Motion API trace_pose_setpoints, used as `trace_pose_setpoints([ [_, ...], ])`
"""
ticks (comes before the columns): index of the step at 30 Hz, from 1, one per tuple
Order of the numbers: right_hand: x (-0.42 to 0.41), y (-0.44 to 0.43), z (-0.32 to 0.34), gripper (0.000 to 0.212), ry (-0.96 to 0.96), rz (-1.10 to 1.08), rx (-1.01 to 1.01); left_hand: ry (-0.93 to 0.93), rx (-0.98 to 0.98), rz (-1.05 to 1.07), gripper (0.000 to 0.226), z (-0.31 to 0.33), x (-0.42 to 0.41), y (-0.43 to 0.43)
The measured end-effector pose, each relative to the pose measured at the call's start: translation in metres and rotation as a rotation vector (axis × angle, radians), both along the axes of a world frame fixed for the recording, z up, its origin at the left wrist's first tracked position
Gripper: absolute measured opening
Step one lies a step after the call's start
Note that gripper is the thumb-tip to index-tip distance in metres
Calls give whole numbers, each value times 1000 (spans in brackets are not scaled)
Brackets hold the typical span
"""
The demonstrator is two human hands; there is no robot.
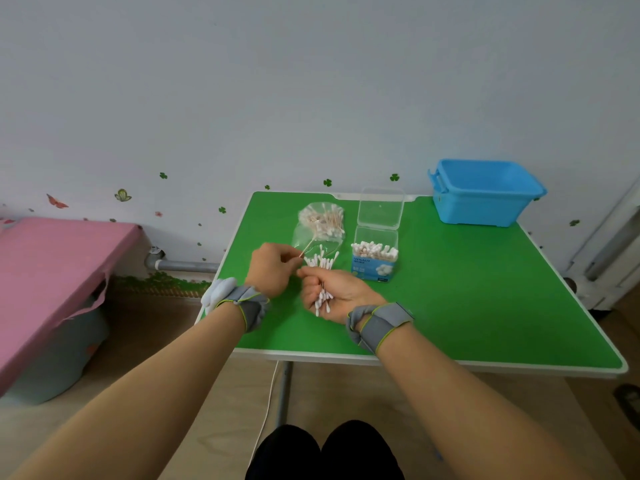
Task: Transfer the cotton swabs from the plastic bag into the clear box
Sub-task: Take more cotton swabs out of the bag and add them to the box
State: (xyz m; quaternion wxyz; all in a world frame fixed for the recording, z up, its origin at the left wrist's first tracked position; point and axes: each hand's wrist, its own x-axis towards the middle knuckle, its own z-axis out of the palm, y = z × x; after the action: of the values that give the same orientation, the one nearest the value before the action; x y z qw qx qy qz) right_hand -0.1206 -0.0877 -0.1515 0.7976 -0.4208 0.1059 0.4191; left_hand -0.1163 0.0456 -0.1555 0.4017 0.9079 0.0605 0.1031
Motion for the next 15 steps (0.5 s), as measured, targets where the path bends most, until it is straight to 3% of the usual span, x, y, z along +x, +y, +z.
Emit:
trace_pose_setpoints([
  [4,-1,9,1,28,-63,-67,-34,23,-262,-3,10,9,-19,2],
  [8,-6,7,1,22,-95,-78,-55,191,-502,-97,8,19,-33,6],
  [15,-11,4,0,27,-136,-95,-133,340,-538,-181,6,28,-39,7],
])
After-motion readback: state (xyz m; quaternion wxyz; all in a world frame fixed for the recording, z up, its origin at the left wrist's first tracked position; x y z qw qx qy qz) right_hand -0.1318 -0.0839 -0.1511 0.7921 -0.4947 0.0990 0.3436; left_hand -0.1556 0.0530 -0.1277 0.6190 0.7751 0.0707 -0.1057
